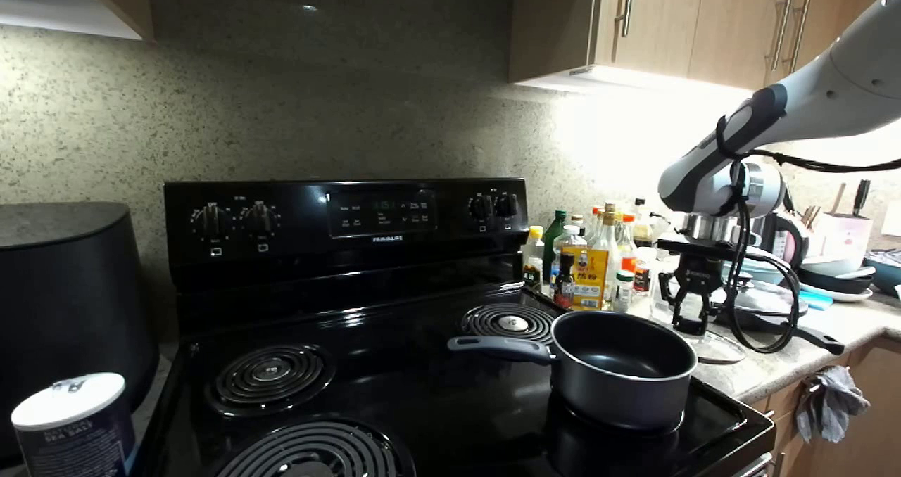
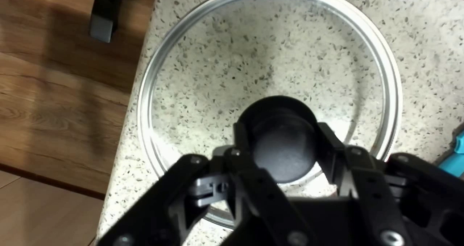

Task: Remove the lid from the pot

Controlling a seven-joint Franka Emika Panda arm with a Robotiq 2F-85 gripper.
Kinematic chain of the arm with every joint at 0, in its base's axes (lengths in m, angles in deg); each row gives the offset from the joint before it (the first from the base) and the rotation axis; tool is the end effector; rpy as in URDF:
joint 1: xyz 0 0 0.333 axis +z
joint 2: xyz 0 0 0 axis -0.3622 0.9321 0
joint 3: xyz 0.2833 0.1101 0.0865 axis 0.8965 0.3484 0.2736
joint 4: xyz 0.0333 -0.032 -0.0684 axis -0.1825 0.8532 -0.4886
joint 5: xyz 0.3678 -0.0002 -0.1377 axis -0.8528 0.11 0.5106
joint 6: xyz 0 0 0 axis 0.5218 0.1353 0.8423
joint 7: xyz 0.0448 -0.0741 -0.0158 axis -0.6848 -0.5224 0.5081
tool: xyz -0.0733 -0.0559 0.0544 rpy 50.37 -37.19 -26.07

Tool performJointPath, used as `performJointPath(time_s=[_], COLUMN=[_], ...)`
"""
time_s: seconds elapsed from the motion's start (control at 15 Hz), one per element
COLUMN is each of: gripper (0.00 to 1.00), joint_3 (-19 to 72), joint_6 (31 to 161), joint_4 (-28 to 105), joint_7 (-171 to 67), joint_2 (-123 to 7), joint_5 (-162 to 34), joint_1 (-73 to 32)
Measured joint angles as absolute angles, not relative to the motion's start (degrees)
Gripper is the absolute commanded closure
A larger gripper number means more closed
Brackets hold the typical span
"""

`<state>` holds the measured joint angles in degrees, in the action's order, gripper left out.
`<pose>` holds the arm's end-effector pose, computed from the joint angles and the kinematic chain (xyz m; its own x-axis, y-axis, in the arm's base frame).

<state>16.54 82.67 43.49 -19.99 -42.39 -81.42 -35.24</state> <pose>0.5939 -0.2853 0.2691 0.3155 -0.9377 -0.1455 -0.9466 -0.3217 0.0203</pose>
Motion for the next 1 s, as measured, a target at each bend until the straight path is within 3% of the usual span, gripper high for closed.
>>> performJointPath(time_s=[0.93, 1.0], gripper=[0.77, 0.27], joint_3=[16.58, 16.59], joint_6=[88.09, 88.09], joint_4=[39.17, 38.87], joint_7=[-19.99, -20.0], joint_2=[-36.83, -36.63], joint_5=[-81.43, -81.43], joint_1=[-35.37, -35.41])
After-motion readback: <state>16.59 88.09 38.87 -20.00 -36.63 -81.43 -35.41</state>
